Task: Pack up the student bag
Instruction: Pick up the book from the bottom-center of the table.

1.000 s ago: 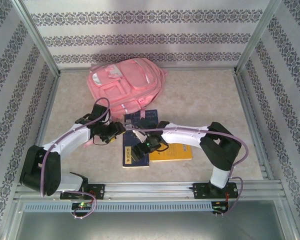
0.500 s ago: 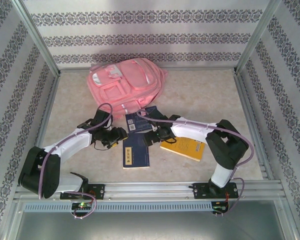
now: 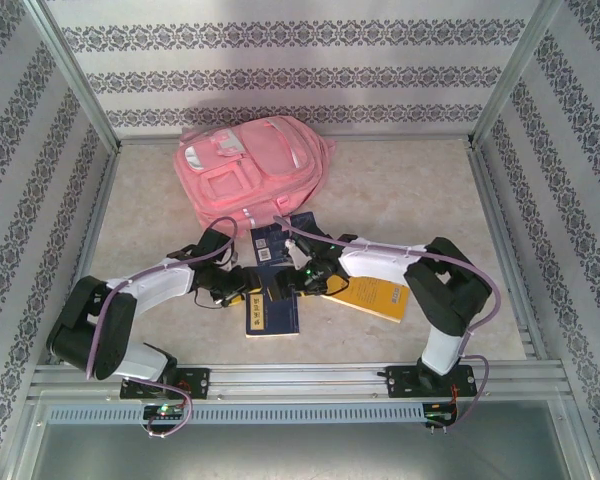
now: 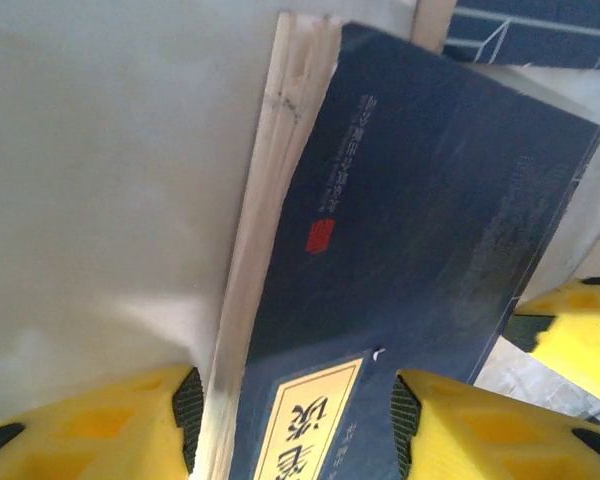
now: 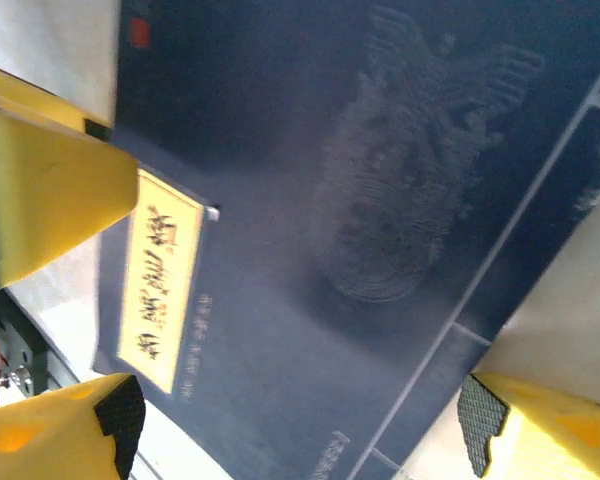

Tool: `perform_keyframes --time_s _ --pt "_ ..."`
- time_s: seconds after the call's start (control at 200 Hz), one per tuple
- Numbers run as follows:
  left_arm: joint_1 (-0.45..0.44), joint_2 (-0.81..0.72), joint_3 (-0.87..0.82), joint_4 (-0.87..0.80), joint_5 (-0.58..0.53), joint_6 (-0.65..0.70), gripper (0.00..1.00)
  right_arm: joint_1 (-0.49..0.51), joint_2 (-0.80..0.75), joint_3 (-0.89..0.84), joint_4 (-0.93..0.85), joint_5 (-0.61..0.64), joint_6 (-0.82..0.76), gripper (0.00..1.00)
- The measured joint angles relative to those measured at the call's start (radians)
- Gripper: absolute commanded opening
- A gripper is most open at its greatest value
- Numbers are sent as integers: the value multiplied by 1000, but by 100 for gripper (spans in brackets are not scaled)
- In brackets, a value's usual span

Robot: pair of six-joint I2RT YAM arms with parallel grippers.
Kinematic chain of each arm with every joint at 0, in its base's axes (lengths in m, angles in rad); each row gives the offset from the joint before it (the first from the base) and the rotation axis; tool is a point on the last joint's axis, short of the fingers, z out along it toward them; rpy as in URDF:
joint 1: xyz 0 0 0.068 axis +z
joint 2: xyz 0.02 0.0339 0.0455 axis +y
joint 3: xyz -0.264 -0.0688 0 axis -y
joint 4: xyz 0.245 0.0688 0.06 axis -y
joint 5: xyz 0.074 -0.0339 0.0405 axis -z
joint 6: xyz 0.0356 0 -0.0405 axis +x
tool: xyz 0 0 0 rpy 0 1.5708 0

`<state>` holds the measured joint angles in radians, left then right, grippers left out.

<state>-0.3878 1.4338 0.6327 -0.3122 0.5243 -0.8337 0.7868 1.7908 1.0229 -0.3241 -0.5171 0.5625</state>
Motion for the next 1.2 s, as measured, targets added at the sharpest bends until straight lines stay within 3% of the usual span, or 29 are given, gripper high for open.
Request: perform_keyframes --time_s 0.14,0.49,0.675,1.199 --pt "-2 8 -1 4 -2 0 47 -13 14 -3 16 -27 29 82" --pt "10 32 -21 14 -3 -11 12 -46 18 -35 95 -106 147 81" --pt "16 38 -22 15 8 -12 2 -63 2 -72 161 -146 227 81" --pt "16 65 -25 108 45 -5 0 -65 -66 -173 236 -173 360 79"
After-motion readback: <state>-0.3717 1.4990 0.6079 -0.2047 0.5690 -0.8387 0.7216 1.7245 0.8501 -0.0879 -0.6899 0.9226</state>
